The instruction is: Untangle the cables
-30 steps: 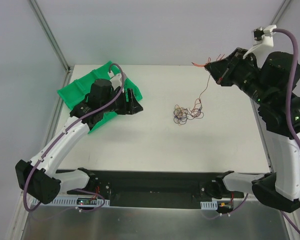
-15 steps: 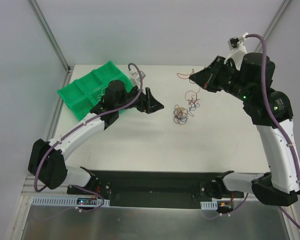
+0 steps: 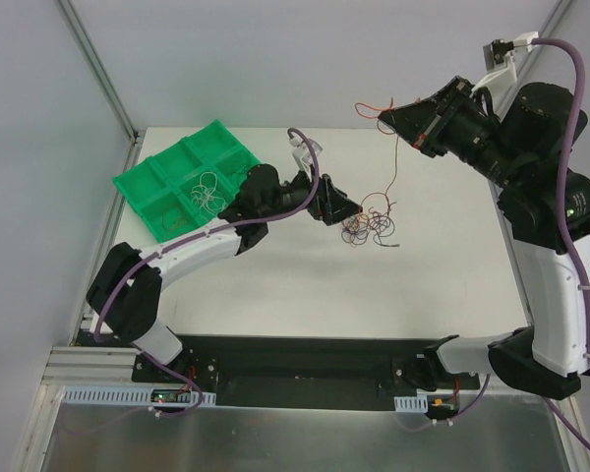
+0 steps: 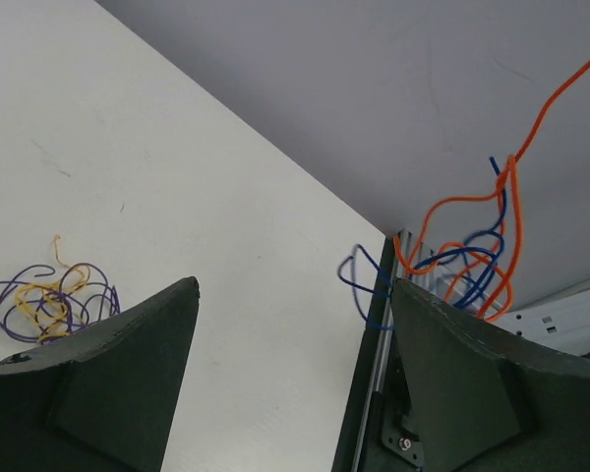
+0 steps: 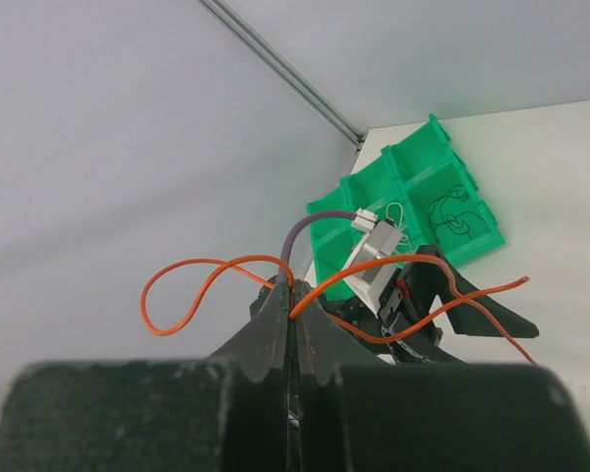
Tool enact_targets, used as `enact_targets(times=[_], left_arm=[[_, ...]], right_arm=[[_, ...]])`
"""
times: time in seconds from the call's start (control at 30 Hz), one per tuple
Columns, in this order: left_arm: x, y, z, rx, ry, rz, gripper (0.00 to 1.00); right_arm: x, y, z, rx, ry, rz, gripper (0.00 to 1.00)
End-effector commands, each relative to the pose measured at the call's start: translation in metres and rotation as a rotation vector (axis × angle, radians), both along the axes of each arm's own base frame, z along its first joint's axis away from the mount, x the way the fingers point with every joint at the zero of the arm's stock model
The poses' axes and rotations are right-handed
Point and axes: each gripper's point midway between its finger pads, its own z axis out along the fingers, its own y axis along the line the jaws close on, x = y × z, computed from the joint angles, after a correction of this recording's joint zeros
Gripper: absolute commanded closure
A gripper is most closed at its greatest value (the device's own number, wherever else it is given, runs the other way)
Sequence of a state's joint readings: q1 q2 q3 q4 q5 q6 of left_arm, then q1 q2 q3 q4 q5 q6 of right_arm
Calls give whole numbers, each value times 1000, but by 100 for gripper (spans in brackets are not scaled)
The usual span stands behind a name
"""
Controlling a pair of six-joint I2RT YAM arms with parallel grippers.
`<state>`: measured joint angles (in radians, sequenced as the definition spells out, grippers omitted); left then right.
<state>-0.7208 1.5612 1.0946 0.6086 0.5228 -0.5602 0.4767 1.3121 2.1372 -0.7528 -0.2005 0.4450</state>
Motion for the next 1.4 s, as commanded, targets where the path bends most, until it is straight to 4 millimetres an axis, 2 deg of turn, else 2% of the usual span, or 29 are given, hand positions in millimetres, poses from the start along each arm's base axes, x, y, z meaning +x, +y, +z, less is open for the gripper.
enact_targets(times=[0.0, 0.1, 0.2, 0.37, 0.4, 0.53, 0.63, 0.8, 0.97, 1.03, 1.13, 1.27, 1.3, 1.37], left_arm=[[-19, -13, 45, -139, -110, -125, 23], [-32, -22, 43, -175, -81, -240, 28], [-39, -25, 45, -210, -59, -280, 36], [-29, -21, 40, -181, -59, -194, 46], [-26, -20, 36, -165, -51, -173, 45], [-21, -19, 31, -152, -20, -135, 27], [-21, -22, 28, -150, 2, -136, 21], [-19, -35, 25, -164, 72, -144, 21], [-29, -49, 27, -216, 157, -223, 21], [-35, -56, 23, -213, 199, -262, 24], [-36, -66, 16, -197, 215, -258, 38], [-29, -82, 19, -209, 240, -266, 60], [-29, -86, 20, -215, 241, -276, 60], [-30, -89, 26, -232, 230, -285, 53]], right_arm=[[-10, 4, 33, 103, -46, 35, 100], [-14, 5, 42, 134, -56, 50, 100], [-17, 5, 49, 152, -69, 53, 100], [-17, 3, 55, 162, -76, 45, 100], [-16, 3, 55, 163, -76, 43, 100], [-13, 3, 55, 165, -77, 31, 100], [-9, 2, 56, 176, -73, 15, 100], [0, -5, 57, 220, -51, -50, 100], [5, -10, 56, 257, -35, -96, 100], [5, -10, 56, 264, -33, -98, 100], [2, -11, 59, 273, -37, -100, 100], [-2, -10, 61, 280, -40, -98, 100], [-3, -10, 62, 283, -43, -97, 100], [-3, -8, 63, 283, -45, -93, 100]])
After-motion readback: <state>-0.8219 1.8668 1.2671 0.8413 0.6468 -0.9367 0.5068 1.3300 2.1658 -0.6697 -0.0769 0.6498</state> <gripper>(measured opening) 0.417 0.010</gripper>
